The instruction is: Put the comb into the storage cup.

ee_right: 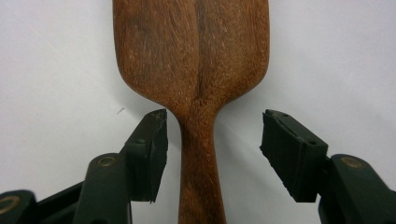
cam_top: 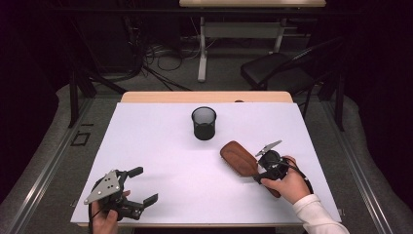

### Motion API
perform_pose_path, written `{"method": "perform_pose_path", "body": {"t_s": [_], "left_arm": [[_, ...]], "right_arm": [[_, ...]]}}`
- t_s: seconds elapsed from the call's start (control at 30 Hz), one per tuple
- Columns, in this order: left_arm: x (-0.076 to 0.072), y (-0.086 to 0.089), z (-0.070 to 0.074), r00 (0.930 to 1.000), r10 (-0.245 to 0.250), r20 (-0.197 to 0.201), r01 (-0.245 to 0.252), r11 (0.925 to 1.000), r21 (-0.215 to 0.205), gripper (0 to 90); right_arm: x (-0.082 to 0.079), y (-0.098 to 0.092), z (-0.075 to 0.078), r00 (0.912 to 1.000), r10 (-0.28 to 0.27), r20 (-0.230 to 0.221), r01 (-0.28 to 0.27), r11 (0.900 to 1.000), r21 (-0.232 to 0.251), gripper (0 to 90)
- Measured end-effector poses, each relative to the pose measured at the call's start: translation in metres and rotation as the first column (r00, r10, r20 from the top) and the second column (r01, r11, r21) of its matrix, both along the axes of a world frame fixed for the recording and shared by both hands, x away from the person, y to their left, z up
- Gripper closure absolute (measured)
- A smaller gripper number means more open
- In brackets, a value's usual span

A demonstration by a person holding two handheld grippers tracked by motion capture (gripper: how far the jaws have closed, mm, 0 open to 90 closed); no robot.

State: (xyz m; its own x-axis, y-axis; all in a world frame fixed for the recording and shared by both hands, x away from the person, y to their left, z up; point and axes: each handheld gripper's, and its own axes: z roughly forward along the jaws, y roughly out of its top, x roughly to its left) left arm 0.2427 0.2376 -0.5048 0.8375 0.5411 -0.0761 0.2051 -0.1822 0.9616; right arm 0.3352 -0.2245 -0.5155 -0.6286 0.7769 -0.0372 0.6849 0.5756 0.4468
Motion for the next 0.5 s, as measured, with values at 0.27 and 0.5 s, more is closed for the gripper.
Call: {"method": "perform_pose_path", "body": {"t_s": [0.27, 0.5], "left_arm": [[0.0001, 0.0, 0.0001, 1.0, -0.002, -0.001, 0.002, 1.0, 0.003, 0.3], [0.0001, -0.0003, -0.0001, 1.0, -0.001, 0.0, 0.001, 1.0, 0.0, 0.3]], "right_arm": [[0.0008, 0.0014, -0.0013, 0.9995, -0.007, -0.03, 0.007, 1.0, -0.004, 43.1], [0.0017, 0.0032, -0.003, 0.9995, 0.009, -0.032, -0.01, 1.0, -0.018, 46.9]]}}
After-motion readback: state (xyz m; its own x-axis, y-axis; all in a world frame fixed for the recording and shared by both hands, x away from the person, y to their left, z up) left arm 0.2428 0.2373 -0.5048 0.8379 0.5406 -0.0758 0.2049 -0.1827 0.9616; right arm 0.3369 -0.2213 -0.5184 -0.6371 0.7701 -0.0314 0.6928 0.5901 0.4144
